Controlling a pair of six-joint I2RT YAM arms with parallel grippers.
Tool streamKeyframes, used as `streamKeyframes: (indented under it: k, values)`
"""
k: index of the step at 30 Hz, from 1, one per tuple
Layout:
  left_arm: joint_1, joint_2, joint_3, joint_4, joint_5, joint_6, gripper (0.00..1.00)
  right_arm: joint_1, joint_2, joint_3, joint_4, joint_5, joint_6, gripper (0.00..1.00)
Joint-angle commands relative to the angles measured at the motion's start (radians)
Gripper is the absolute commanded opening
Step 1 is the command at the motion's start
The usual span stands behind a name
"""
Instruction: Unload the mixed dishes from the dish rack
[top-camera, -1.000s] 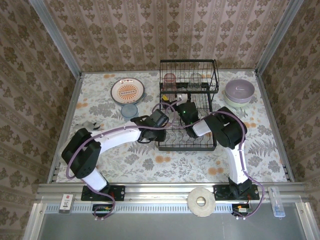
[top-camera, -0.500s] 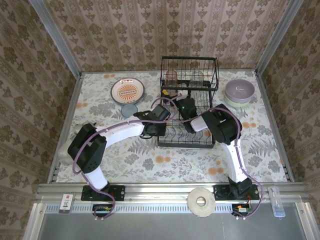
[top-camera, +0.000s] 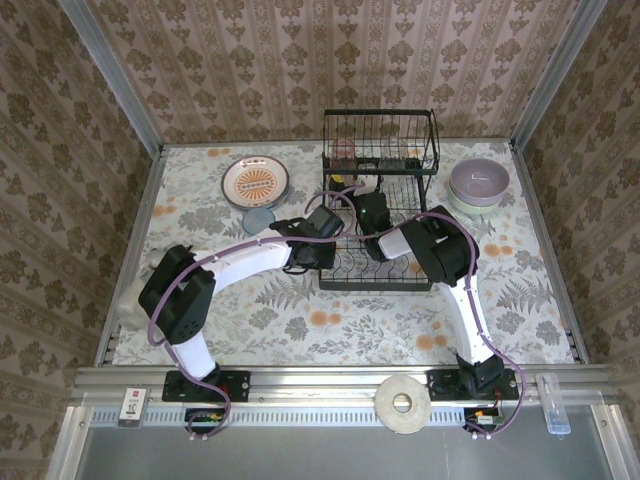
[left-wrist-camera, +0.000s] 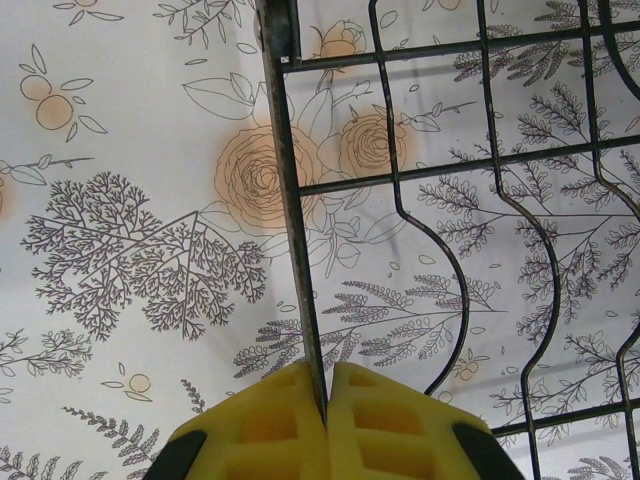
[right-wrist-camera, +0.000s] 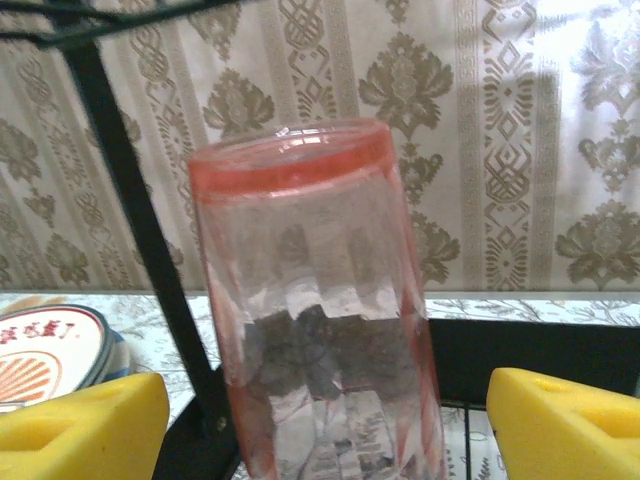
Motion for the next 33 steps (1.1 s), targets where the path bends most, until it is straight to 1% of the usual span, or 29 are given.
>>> streamKeyframes:
  k: [1,11,14,15,16,20,22,26,27,31,33]
  values:
    - [-0.045,-0.006,0.043,-0.031,0.122,0.069,0.00,-0.023,0.027,0.082,0.000,0.057,-0.032,0.86]
    - [-0.047,-0.011,0.054,-0.041,0.122,0.078,0.00,-0.023,0.084,0.169,0.002,0.072,-0.083,0.90]
    - [-0.045,-0.009,0.061,-0.044,0.126,0.081,0.00,-0.023,0.104,0.198,0.000,0.070,-0.090,0.95]
    - [-0.045,-0.008,0.063,-0.044,0.127,0.081,0.00,-0.023,0.113,0.210,0.002,0.071,-0.093,0.99]
    - [-0.045,-0.006,0.065,-0.044,0.127,0.081,0.00,-0.023,0.117,0.219,0.003,0.073,-0.094,1.00]
    - [-0.045,-0.007,0.066,-0.045,0.127,0.081,0.00,-0.025,0.129,0.242,-0.008,0.064,-0.096,0.99]
    - [-0.042,-0.005,0.068,-0.045,0.128,0.080,0.00,-0.024,0.129,0.239,-0.005,0.049,-0.100,0.92]
    - [-0.038,0.004,0.072,-0.037,0.138,0.077,0.00,-0.024,0.115,0.220,-0.009,0.013,-0.097,0.69]
    - [-0.038,0.005,0.071,-0.035,0.139,0.075,0.00,-0.025,0.111,0.216,-0.014,0.009,-0.096,0.65]
    - [-0.032,0.009,0.062,-0.021,0.147,0.068,0.00,-0.022,0.091,0.201,-0.036,-0.016,-0.103,0.52]
    - [-0.029,0.017,0.060,-0.011,0.153,0.062,0.00,-0.017,0.075,0.177,-0.035,-0.036,-0.110,0.49]
